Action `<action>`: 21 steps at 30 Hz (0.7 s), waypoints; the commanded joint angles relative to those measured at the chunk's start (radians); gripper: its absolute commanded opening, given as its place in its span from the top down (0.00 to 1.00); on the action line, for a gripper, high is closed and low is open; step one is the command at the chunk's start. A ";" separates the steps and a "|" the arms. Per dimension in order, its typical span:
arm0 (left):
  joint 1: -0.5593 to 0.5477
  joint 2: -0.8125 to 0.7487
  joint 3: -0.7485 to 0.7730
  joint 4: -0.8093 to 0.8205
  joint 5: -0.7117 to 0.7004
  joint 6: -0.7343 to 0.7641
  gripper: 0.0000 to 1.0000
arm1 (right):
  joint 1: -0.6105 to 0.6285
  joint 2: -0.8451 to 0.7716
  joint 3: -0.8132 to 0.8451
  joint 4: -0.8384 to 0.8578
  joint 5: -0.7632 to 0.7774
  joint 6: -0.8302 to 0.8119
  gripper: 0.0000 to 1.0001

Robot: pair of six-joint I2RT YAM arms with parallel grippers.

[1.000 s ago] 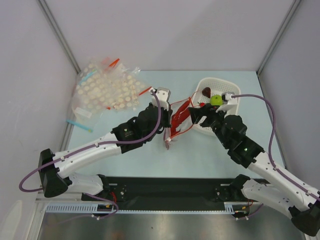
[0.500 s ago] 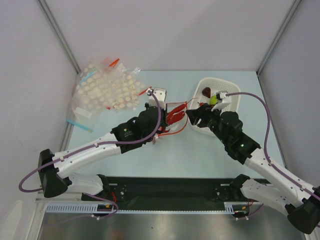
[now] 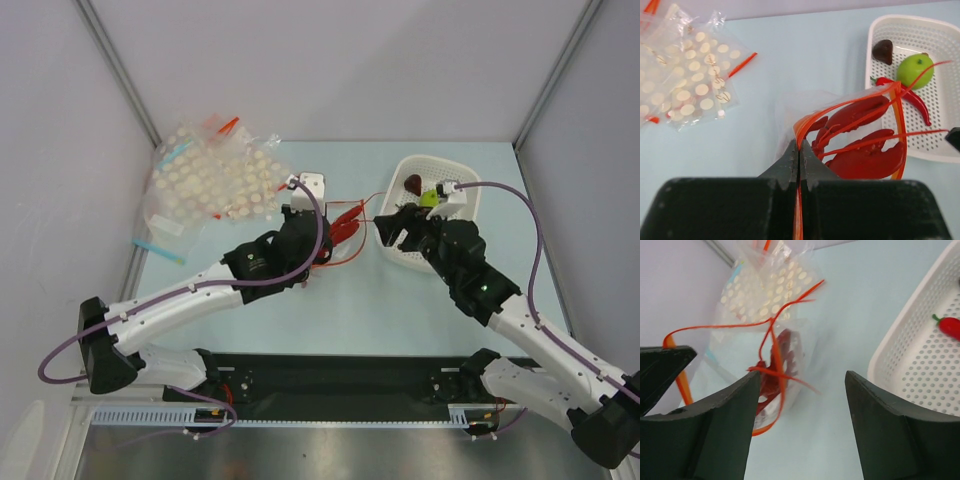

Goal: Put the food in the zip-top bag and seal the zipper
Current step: Pick up the fake vegetable from the bin.

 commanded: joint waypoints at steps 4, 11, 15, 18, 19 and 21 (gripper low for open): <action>0.016 -0.011 0.067 -0.050 -0.166 -0.010 1.00 | -0.136 -0.010 0.004 -0.004 -0.020 0.028 0.26; 0.015 -0.029 0.036 -0.007 -0.294 0.047 0.99 | -0.275 0.095 0.010 -0.049 -0.014 0.037 0.11; 0.016 0.003 0.048 -0.018 -0.252 0.052 1.00 | -0.331 0.233 0.051 -0.060 -0.026 -0.020 0.12; 0.015 0.027 0.053 -0.025 -0.229 0.052 1.00 | -0.343 0.354 0.088 -0.029 -0.026 -0.130 0.14; 0.015 0.033 0.056 -0.031 -0.217 0.049 1.00 | -0.343 0.382 0.096 -0.024 -0.017 -0.168 0.14; 0.015 0.056 0.061 -0.041 -0.205 0.046 1.00 | -0.346 0.466 0.130 -0.020 0.010 -0.218 0.14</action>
